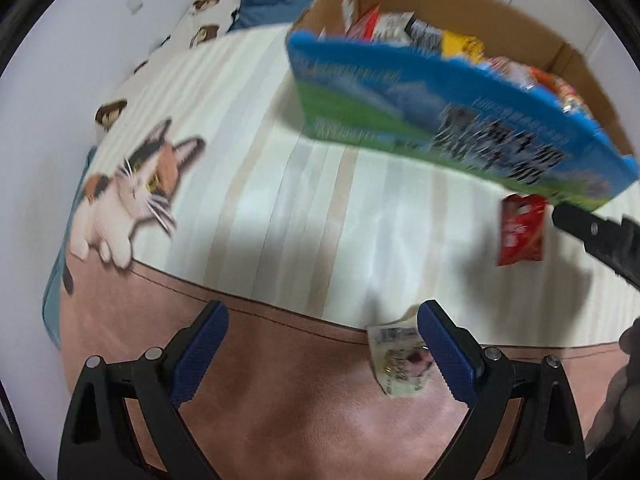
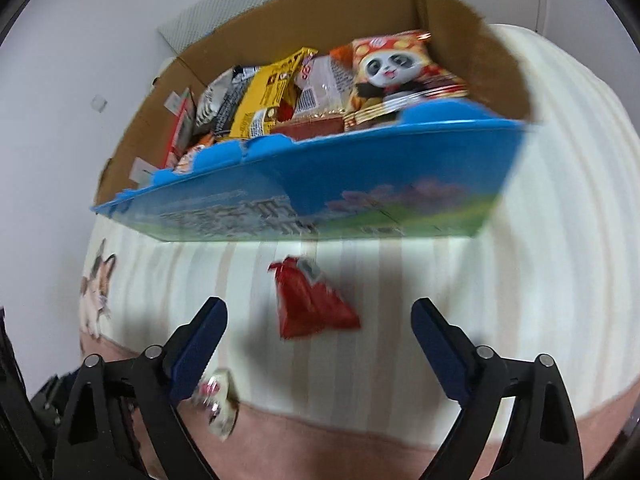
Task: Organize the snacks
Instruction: 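Grasp the white-green wrapper with the left tool while the right tool grasps the red triangular packet, then lift the white-green wrapper with the left tool while the right tool lifts the red packet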
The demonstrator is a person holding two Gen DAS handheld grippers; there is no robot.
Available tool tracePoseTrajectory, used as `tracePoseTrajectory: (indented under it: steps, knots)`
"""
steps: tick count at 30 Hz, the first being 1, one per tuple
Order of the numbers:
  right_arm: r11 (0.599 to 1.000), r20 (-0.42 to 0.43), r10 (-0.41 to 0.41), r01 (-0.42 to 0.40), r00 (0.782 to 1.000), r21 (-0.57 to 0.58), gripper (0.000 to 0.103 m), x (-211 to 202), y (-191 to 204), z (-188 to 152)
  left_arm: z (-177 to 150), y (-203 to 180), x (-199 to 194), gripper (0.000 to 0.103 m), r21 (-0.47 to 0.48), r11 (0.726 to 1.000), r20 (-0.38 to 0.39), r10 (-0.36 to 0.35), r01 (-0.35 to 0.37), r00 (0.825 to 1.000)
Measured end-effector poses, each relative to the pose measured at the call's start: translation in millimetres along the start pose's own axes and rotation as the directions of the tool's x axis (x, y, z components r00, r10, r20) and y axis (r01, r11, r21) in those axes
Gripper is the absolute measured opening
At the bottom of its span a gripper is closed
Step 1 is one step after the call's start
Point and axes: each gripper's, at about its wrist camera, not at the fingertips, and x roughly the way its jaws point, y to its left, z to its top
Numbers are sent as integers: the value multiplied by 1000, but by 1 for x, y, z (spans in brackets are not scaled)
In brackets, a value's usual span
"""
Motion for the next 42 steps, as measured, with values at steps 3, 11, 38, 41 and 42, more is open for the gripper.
tracePoseTrajectory:
  steps: [3, 11, 38, 41, 42]
  knots:
    - [1000, -22, 4, -5, 1000, -22, 78, 27, 5, 7, 0, 1, 12, 97, -13, 1000, -24, -2, 2, 1000]
    - [998, -44, 6, -8, 999, -59, 40, 46, 15, -6, -3, -5, 19, 97, 4, 998, -66, -65, 66, 996]
    - [989, -193, 97, -73, 976, 132, 40, 16, 0, -136, -71, -31, 55, 51, 57, 982, -257, -161, 181, 953]
    - [990, -217, 95, -70, 972, 120, 40, 19, 6, -145, -80, -31, 58, 51, 76, 984, -256, -139, 163, 957]
    - [991, -220, 92, -67, 971, 117, 40, 20, 8, -147, -82, -32, 59, 51, 80, 984, -254, -135, 160, 958]
